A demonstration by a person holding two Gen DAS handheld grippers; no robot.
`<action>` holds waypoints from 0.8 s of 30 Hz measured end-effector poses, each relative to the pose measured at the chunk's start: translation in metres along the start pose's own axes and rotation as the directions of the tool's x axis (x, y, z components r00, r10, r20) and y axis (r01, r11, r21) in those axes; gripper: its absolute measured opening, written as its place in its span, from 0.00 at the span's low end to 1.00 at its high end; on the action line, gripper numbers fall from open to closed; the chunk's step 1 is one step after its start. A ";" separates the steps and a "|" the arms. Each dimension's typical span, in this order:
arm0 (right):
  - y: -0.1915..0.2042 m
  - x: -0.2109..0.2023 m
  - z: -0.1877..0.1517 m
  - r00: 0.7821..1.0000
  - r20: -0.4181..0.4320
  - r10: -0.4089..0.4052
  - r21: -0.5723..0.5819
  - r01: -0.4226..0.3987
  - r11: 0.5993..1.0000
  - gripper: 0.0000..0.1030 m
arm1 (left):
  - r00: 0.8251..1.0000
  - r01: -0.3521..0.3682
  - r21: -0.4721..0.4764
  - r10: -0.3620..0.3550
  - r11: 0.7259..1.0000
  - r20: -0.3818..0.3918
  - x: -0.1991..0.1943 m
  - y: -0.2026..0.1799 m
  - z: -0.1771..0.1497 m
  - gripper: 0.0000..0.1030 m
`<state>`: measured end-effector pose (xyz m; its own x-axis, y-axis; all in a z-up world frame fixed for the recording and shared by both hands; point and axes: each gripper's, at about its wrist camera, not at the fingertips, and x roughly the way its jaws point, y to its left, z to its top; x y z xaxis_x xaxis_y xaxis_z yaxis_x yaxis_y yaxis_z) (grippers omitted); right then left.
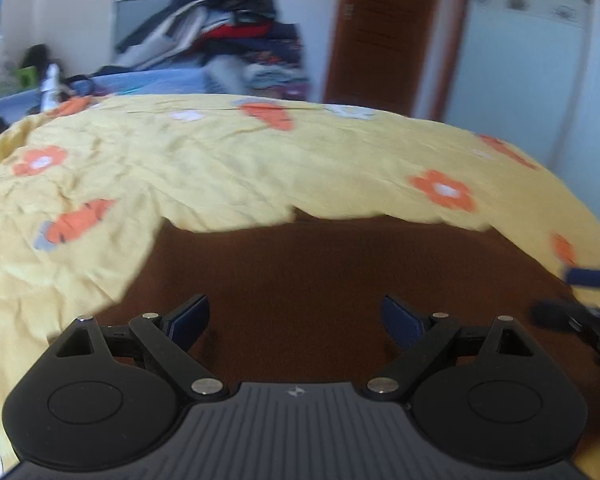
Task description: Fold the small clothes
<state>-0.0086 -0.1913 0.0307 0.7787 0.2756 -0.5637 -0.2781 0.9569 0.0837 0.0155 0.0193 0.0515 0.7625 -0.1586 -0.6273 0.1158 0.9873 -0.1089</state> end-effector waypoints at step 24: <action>0.000 -0.048 -0.049 0.991 -0.123 -0.046 -0.157 0.026 0.987 1.00 | 0.999 0.023 0.173 -0.028 0.985 0.023 -0.076 -0.008 -0.066 0.96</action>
<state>-0.0733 -0.2091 0.0171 0.7153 0.2179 -0.6640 -0.3424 0.9375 -0.0613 -0.0856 0.0230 0.0493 0.7735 -0.1855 -0.6060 0.2417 0.9703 0.0115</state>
